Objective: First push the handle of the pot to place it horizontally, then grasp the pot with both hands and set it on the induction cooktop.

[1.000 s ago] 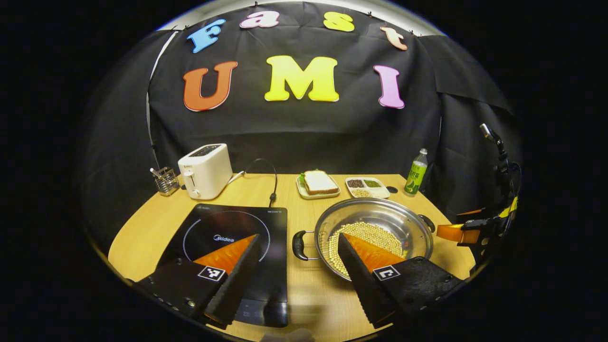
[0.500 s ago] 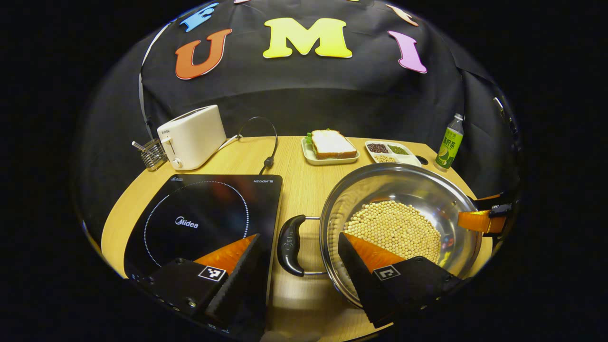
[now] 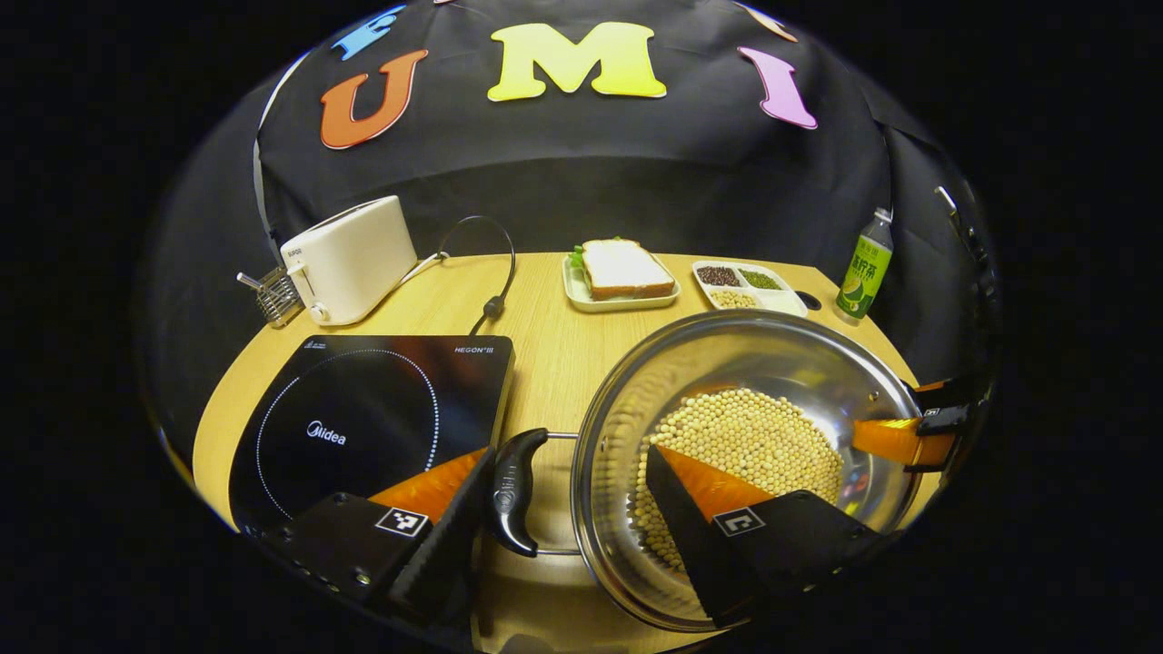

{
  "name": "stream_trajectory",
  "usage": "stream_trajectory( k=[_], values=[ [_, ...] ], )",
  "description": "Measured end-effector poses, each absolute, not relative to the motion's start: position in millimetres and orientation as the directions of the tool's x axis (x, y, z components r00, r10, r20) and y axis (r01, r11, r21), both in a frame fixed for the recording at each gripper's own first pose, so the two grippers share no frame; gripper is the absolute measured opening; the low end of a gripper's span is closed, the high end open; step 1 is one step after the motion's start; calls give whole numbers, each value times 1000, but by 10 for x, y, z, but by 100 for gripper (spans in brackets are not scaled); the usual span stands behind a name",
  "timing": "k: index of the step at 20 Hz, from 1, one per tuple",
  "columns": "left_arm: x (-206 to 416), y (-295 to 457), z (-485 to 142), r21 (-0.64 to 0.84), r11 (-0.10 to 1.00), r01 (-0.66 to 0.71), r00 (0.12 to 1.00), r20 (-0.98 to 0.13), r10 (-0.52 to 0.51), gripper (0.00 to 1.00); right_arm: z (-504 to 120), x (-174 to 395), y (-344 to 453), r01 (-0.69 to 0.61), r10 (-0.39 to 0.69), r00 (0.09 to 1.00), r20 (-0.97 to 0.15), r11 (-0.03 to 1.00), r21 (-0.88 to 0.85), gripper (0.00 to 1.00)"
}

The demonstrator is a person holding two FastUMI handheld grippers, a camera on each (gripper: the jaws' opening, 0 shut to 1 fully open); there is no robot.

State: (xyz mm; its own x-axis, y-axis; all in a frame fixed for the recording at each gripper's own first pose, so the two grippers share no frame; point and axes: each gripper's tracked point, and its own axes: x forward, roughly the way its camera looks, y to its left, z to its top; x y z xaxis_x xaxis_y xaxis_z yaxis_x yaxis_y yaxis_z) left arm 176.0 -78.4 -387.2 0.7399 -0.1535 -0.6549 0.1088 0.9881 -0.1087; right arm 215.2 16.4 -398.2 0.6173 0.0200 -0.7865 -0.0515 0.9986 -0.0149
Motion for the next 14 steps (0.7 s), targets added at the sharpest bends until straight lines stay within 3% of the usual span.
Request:
stream_trajectory(
  k=[1, 3, 6, 10, 11, 12, 14],
  values=[
    [1793, -756, -3864, -97, 990, 105, 744, -653, -143, 97, -4007, 2154, 174, -51, 20, 609, -793, 999, -14, 99],
    [1793, -712, -3886, -81, 993, 91, 739, -663, -122, 90, -4044, 2150, 120, -48, 4, 599, -801, 998, -31, 87],
    [1783, -687, -3919, -59, 994, 92, 723, -682, -107, 72, -4052, 2140, 116, -20, 23, 574, -819, 1000, 14, 75],
    [1795, -681, -3934, -65, 995, 73, 686, -721, -98, 71, -4062, 2123, 113, 3, 19, 548, -836, 1000, 24, 68],
    [1766, -692, -3917, -88, 995, 54, 668, -737, -102, 80, -4050, 2115, 109, 8, 15, 546, -838, 1000, 23, 67],
    [1762, -701, -3905, -96, 994, 57, 658, -745, -110, 68, -4031, 2100, 117, 15, 15, 543, -840, 1000, 28, 66],
    [1690, -681, -3882, -109, 991, 72, 636, -761, -130, 63, -3975, 2052, 127, 35, 9, 548, -837, 999, 33, 63]
  ],
)
